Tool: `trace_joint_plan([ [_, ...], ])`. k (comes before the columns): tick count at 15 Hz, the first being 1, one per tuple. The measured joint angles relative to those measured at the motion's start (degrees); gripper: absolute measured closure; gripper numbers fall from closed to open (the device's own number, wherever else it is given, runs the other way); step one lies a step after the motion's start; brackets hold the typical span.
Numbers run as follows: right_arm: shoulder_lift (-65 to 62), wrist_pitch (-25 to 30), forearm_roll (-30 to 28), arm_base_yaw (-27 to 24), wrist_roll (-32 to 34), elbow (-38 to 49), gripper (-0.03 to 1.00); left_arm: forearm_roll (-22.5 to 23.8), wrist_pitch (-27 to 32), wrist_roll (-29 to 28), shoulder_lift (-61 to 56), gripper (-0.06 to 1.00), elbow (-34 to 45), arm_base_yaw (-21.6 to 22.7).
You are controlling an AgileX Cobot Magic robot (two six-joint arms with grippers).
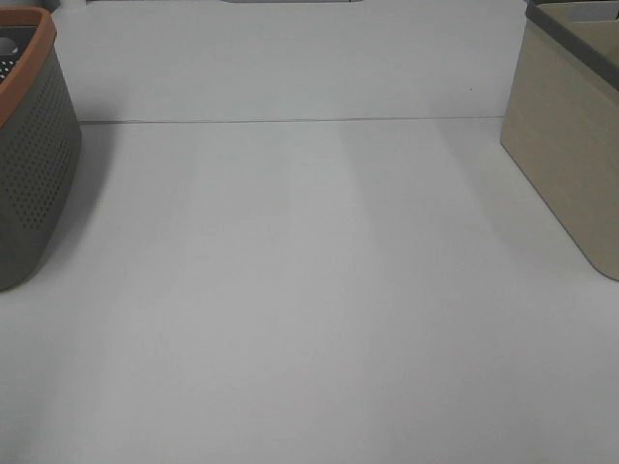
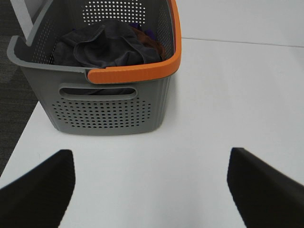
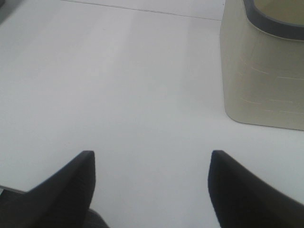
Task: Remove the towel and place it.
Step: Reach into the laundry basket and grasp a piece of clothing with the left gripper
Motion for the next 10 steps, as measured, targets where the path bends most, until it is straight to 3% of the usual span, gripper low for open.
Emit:
trace_joint_plan([
  [10,0.00,0.06,0.00,0.00,0.00,0.23,0.30,0.00,-0.57,1.60,26.99,0.14,-15.30,0.00],
])
